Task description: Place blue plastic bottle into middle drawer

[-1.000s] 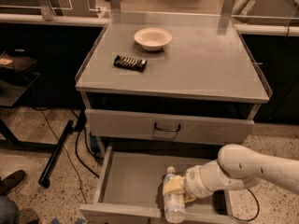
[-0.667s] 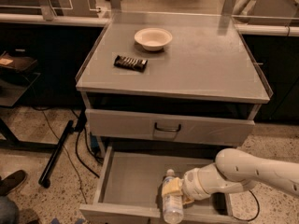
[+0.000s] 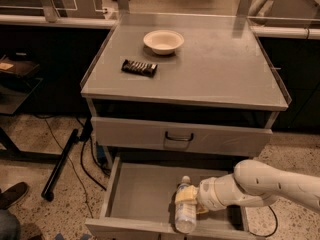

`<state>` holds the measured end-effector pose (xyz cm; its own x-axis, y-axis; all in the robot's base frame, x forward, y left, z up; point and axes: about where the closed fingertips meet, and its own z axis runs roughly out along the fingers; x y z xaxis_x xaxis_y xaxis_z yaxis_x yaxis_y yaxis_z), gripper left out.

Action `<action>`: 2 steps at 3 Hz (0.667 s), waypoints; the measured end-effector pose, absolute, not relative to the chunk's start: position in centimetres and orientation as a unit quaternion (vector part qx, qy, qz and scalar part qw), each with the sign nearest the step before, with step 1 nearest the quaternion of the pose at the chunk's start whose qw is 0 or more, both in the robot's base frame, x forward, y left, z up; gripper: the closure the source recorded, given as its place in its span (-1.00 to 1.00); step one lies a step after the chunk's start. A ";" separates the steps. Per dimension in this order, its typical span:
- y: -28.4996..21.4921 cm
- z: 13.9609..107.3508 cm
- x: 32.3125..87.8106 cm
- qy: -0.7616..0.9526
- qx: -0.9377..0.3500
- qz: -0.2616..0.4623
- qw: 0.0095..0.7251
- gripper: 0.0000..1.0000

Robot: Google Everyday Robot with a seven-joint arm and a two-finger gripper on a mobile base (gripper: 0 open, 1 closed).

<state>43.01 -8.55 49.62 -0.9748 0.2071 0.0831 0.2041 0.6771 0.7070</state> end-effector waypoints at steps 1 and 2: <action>-8.8 49.4 44.9 0.915 0.122 0.385 0.019 1.00; -8.6 48.3 46.3 0.914 0.128 0.384 0.024 1.00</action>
Offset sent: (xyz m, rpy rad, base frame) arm 0.0513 -0.0008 -0.0274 -0.0116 -0.0323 -0.0685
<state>46.33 -8.58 48.30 -0.9661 0.2522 0.0546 0.2155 0.6723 0.7082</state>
